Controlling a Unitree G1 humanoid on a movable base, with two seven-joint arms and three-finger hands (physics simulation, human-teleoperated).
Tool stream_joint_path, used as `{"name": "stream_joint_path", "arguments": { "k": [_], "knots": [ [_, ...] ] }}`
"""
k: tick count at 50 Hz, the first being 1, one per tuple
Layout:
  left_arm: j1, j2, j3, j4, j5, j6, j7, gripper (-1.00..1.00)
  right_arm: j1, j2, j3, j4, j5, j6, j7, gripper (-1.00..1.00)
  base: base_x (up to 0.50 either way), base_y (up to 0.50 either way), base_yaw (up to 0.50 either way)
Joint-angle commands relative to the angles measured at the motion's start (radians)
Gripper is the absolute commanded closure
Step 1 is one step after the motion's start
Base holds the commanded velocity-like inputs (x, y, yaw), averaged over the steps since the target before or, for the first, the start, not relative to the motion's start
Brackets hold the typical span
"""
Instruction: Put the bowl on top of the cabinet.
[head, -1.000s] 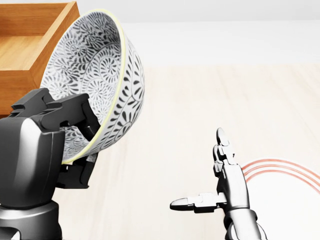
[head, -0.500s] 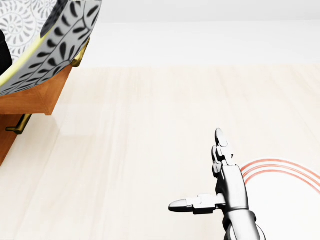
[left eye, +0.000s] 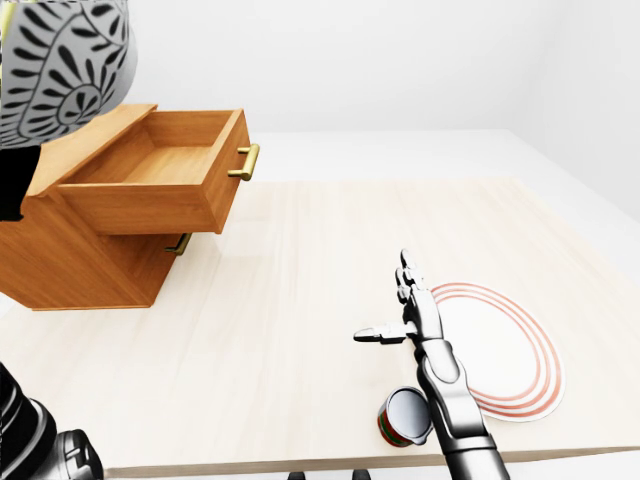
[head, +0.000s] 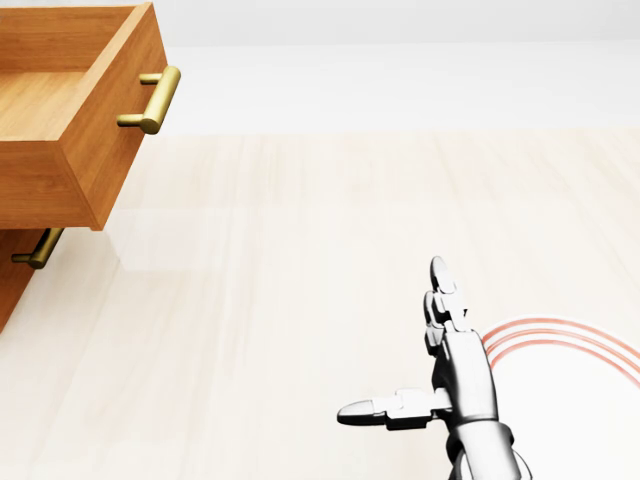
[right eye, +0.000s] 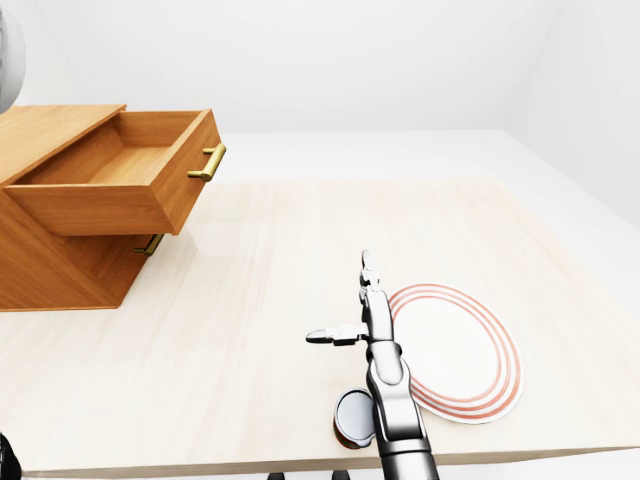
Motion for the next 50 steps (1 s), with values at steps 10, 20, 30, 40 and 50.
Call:
{"name": "stream_joint_path", "arguments": {
  "k": [10, 20, 30, 40, 50],
  "knots": [
    [0.024, 0.230, 0.085, 0.727, -0.212, 0.000, 0.490, 0.94, 0.009, 0.002, 0.006, -0.012, -0.007, -0.001, -0.004, -1.00, 0.00, 0.00, 0.00],
    [-0.268, 0.328, -0.140, 1.367, -0.216, -0.043, 0.794, 0.95, 0.003, 0.001, 0.002, 0.002, -0.006, -0.007, -0.004, -1.00, 0.00, 0.00, 0.00],
    [-0.575, 0.204, -0.324, 1.871, -0.070, -0.138, 0.802, 0.94, -0.011, -0.001, -0.004, 0.025, -0.005, -0.012, -0.008, -1.00, 0.00, 0.00, 0.00],
    [-0.560, 0.097, -0.356, 1.968, -0.020, -0.119, 0.802, 0.94, -0.026, -0.005, -0.012, 0.051, -0.003, -0.021, -0.011, -1.00, 0.00, 0.00, 0.00],
    [-0.545, 0.076, -0.364, 1.980, 0.000, -0.086, 0.802, 0.93, -0.023, -0.003, -0.008, 0.049, -0.006, -0.021, -0.011, -1.00, 0.00, 0.00, 0.00]
  ]
}}
